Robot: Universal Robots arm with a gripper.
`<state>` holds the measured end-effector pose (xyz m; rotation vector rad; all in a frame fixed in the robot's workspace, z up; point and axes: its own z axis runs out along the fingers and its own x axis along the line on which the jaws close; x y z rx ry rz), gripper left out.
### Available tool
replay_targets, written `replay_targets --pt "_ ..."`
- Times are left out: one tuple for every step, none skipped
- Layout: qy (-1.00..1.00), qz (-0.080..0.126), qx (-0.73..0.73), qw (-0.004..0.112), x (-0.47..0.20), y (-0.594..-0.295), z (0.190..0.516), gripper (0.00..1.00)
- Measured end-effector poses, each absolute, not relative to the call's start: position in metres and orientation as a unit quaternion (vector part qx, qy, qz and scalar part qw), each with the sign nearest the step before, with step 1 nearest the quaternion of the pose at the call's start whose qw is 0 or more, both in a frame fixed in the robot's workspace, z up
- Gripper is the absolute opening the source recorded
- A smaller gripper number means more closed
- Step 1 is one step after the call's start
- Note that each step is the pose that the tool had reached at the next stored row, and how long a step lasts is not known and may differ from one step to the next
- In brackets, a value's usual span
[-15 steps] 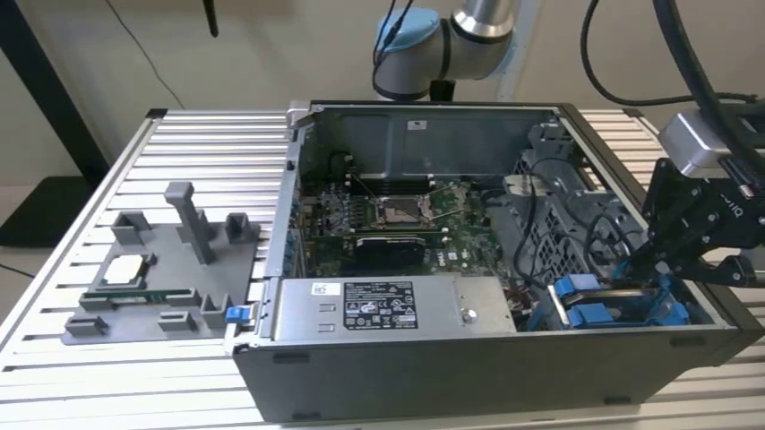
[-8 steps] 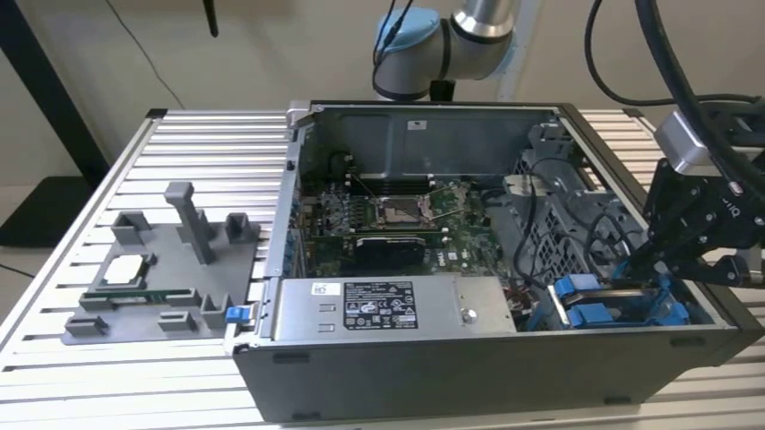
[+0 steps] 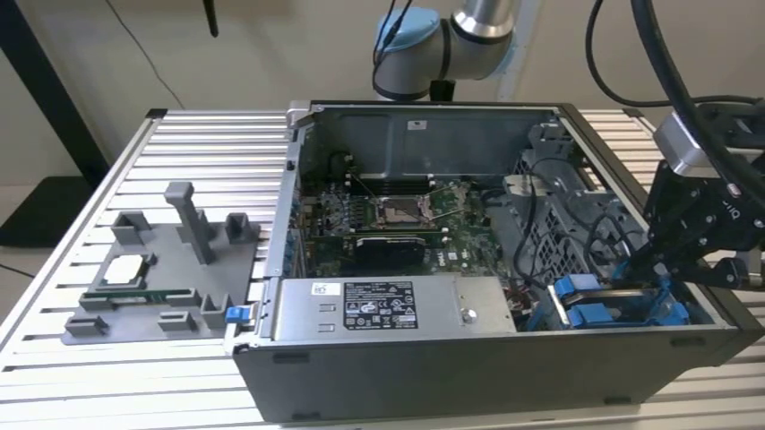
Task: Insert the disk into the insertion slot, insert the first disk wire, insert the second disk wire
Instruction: 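Insert the first disk wire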
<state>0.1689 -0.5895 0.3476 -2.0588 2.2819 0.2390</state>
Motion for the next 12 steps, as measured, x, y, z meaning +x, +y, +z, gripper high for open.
replay_targets --pt "0.74 0.077 -0.667 0.029 0.1688 -0.5895 0.3472 0.0" --pt "0.74 0.078 -0.667 0.03 0.1688 -0.5896 0.3467 0.0" --pt "0.741 0.077 -0.667 0.03 0.1688 -0.5896 0.3464 0.0" --pt "0.741 0.077 -0.667 0.03 0.1688 -0.5896 0.3461 0.0" --pt "0.741 0.077 -0.667 0.03 0.1687 -0.5896 0.3459 0.0" --pt "0.741 0.077 -0.666 0.03 0.1687 -0.5896 0.3457 0.0" --pt "0.741 0.077 -0.666 0.03 0.1687 -0.5896 0.3456 0.0" --pt "0.741 0.077 -0.666 0.03 0.1688 -0.5896 0.3455 0.0" --pt "0.741 0.078 -0.666 0.03 0.1688 -0.5896 0.3453 0.0" --pt "0.741 0.078 -0.666 0.03 0.1687 -0.5896 0.345 0.0" --pt "0.741 0.078 -0.666 0.03 0.1688 -0.5896 0.3447 0.0" --pt "0.741 0.077 -0.666 0.03 0.1688 -0.5896 0.3445 0.0"
